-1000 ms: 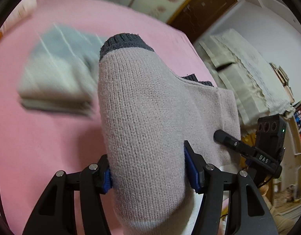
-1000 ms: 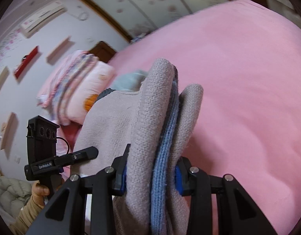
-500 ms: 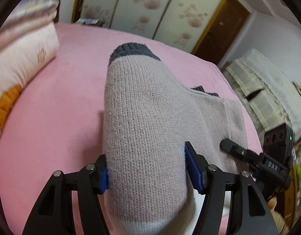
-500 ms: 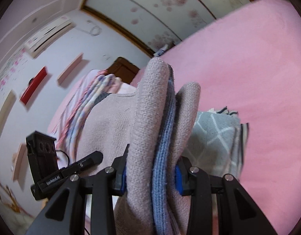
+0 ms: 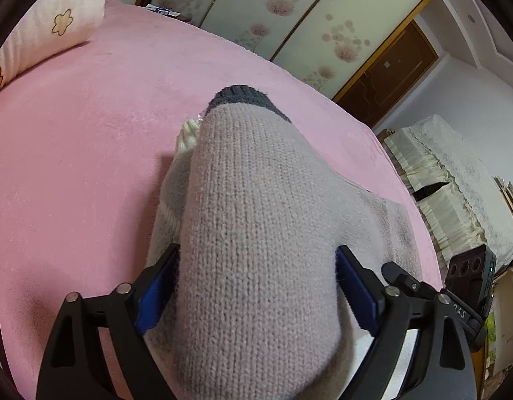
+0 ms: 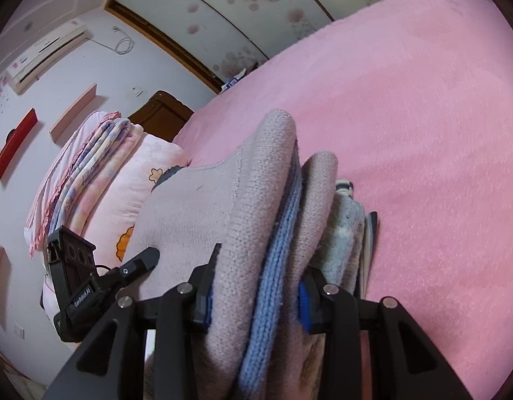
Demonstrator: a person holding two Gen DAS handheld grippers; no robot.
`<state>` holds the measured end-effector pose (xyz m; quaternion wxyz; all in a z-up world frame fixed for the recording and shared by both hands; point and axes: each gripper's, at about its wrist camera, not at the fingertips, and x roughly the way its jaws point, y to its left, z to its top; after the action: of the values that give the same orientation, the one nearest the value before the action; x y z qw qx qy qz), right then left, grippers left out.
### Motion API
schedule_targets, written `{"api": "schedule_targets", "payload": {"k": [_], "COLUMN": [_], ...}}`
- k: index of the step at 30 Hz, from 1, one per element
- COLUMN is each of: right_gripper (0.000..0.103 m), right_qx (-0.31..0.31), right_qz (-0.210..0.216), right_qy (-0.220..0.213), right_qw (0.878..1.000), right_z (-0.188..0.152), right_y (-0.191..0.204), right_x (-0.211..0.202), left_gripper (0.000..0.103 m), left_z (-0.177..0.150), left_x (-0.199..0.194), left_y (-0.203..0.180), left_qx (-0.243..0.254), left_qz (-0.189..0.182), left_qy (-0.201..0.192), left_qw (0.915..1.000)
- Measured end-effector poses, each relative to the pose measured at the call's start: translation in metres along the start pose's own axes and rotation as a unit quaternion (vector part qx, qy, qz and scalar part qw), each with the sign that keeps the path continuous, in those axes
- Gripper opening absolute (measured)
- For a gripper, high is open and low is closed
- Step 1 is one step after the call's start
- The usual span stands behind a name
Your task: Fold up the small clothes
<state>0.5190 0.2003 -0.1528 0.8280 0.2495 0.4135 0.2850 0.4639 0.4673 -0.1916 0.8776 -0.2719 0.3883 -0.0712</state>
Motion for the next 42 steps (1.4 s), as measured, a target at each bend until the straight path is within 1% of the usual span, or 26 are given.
{"api": "schedule_targets", "payload": {"k": [1,2,3,5,7,8,9,10,11,14,16,17,19,21,23,25,27,30,32,33,35,37,42], "right_gripper": [0.037,0.038,0.038,0.039,0.041,0.043,0.045,0.045,0.045,0.045,0.045,0.045,0.045,0.045,0.045,0.046,0.050,0.054,0.056,0.057,0.057,0.057,0.058], "right_qx": [-0.007,-0.012,-0.018,-0.023,-0.033,-0.033,-0.035,-0.040,-0.045,-0.078,-0.097,-0.106,-0.119,-0.134,-0.152,-0.162,-0.164,-0.160,-0.162,-0.162,-0.161,-0.162,-0.182], "right_qz": [-0.002,-0.005,-0.009,-0.015,-0.025,-0.026,-0.025,-0.028,-0.030,-0.039,-0.048,-0.056,-0.068,-0.084,-0.103,-0.116,-0.133,-0.140,-0.149,-0.155,-0.164,-0.172,-0.195], "right_qy": [-0.005,-0.008,-0.010,-0.006,0.005,0.011,0.016,0.015,0.013,-0.017,-0.029,-0.034,-0.040,-0.049,-0.060,-0.065,-0.067,-0.073,-0.076,-0.077,-0.074,-0.070,-0.064], "right_qw": [1.000,1.000,1.000,1.000,0.999,0.999,0.999,0.999,0.998,0.996,0.994,0.992,0.990,0.986,0.981,0.978,0.975,0.974,0.972,0.972,0.970,0.969,0.962], "right_z": [-0.002,-0.004,-0.005,-0.004,-0.001,0.001,0.002,0.003,0.003,0.001,0.000,-0.001,-0.005,-0.011,-0.019,-0.025,-0.033,-0.045,-0.055,-0.060,-0.070,-0.080,-0.112], "right_y": [0.001,0.003,0.005,0.008,0.016,0.019,0.023,0.027,0.030,0.047,0.058,0.063,0.071,0.079,0.087,0.091,0.095,0.095,0.094,0.093,0.091,0.088,0.082], "right_x": [0.001,0.002,0.002,0.001,-0.004,-0.008,-0.014,-0.024,-0.032,-0.080,-0.113,-0.131,-0.164,-0.198,-0.235,-0.261,-0.289,-0.326,-0.346,-0.354,-0.370,-0.385,-0.423], "left_gripper": [0.101,0.103,0.103,0.103,0.103,0.103,0.103,0.103,0.103,0.103,0.103,0.103,0.103,0.103,0.103,0.103,0.103,0.103,0.103,0.103,0.103,0.103,0.103], "left_z": [0.001,-0.002,-0.003,-0.006,-0.003,-0.002,-0.001,0.001,0.003,0.003,0.000,-0.006,-0.015,-0.033,-0.046,-0.063,-0.077,-0.103,-0.120,-0.129,-0.148,-0.169,-0.228], "left_x": [0.004,0.007,0.008,0.006,0.001,-0.005,-0.009,-0.018,-0.025,-0.058,-0.078,-0.090,-0.114,-0.137,-0.159,-0.181,-0.199,-0.225,-0.240,-0.244,-0.250,-0.257,-0.278], "left_y": [-0.002,0.002,0.005,0.003,-0.003,-0.013,-0.018,-0.029,-0.036,-0.065,-0.091,-0.110,-0.132,-0.162,-0.189,-0.215,-0.238,-0.269,-0.291,-0.299,-0.317,-0.339,-0.382], "left_qx": [-0.004,-0.015,-0.026,-0.027,-0.017,-0.006,0.001,0.009,0.010,0.007,0.021,0.037,0.058,0.081,0.095,0.104,0.106,0.113,0.114,0.113,0.115,0.126,0.142], "left_qz": [0.007,0.015,0.007,0.014,0.040,0.070,0.087,0.113,0.123,0.120,0.116,0.119,0.137,0.168,0.186,0.190,0.190,0.188,0.195,0.197,0.196,0.183,0.152], "left_qy": [-0.003,-0.004,-0.004,-0.010,-0.010,-0.014,-0.019,-0.030,-0.038,-0.062,-0.067,-0.066,-0.065,-0.075,-0.088,-0.095,-0.097,-0.099,-0.100,-0.099,-0.082,-0.069,-0.078], "left_qw": [1.0000,0.9998,0.9996,0.9995,0.9990,0.9974,0.9960,0.9931,0.9916,0.9908,0.9907,0.9900,0.9867,0.9796,0.9740,0.9716,0.9711,0.9705,0.9689,0.9687,0.9703,0.9726,0.9750]}}
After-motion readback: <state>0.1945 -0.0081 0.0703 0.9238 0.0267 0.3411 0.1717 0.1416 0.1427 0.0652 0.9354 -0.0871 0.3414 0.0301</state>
